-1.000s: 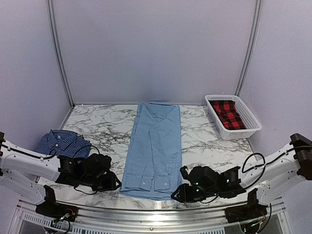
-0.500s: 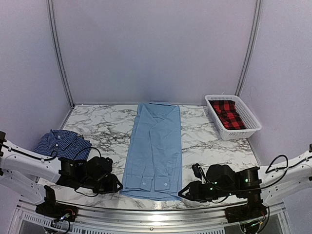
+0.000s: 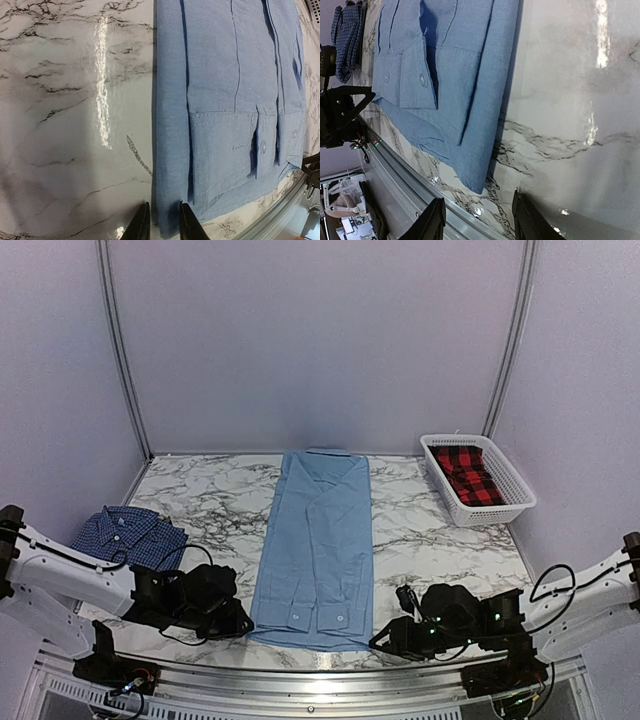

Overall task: Fold and stack the long sleeve shirts
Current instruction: Adjust the rectangle-folded shirt at the center of the board, then pick up the rectangle-folded shirt from the center of the board.

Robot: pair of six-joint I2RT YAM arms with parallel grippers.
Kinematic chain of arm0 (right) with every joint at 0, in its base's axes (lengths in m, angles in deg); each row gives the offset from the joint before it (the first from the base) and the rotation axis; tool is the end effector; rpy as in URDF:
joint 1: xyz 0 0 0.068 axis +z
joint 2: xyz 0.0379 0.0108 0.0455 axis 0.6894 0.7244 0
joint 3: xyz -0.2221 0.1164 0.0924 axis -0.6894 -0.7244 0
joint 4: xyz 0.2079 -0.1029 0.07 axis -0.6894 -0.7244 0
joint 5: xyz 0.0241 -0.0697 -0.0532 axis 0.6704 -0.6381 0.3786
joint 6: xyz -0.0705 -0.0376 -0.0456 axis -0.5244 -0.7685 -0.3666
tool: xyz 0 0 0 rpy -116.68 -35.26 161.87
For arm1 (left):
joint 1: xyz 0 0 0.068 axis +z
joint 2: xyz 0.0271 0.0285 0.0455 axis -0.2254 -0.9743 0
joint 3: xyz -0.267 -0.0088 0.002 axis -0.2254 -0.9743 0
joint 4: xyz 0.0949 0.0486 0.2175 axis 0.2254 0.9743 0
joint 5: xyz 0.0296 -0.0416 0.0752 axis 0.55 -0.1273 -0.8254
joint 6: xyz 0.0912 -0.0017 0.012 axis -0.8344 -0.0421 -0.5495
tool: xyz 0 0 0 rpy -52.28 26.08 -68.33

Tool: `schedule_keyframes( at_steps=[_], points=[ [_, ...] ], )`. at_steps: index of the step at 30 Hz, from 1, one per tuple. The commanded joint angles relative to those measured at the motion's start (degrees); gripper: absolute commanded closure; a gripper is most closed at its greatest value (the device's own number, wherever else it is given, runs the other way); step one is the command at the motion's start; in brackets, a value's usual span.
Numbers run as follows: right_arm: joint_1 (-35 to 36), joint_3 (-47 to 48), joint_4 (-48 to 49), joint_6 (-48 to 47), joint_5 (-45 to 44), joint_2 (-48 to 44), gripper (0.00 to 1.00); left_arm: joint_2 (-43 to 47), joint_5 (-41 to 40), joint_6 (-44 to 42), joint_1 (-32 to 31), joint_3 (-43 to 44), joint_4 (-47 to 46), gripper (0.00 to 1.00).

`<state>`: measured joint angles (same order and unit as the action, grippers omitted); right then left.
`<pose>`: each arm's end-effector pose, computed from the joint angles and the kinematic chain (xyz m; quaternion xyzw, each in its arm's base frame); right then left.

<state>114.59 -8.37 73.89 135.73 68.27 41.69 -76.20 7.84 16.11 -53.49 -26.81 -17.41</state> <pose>0.0661 0.1994 0.1093 0.0135 0.9201 0.3765 0.1075 0.1074 -0.2278 0.1145 -0.0069 0.9424 -0.2847 0.1756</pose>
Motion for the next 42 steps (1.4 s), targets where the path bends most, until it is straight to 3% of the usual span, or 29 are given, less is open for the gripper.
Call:
schedule_keyframes(
  at_steps=[1, 12, 23, 36, 42],
  points=[
    [-2.4, -1.1, 3.0, 0.8, 1.4, -0.3, 0.54, -2.4, 0.7, 0.5, -1.0, 0.7, -2.1, 0.81],
    [-8.1, -3.7, 2.9, -2.5, 5.7, -1.8, 0.53, -4.2, -2.0, 5.8, -6.8, 2.5, -3.6, 0.88],
    [-8.5, -3.3, 2.5, -2.3, 5.1, -0.4, 0.54, -0.2, -6.7, 6.7, -5.8, 2.0, 2.7, 0.57],
    [-10.8, -0.3, 4.1, -5.5, 6.4, 6.7, 0.55, -5.8, 1.2, 0.5, -0.8, 5.0, 0.4, 0.55],
    [-10.8, 0.5, 5.1, -5.6, 6.9, 8.8, 0.56, -8.7, 3.9, 0.9, -0.7, 5.1, -2.1, 0.59]
  ],
)
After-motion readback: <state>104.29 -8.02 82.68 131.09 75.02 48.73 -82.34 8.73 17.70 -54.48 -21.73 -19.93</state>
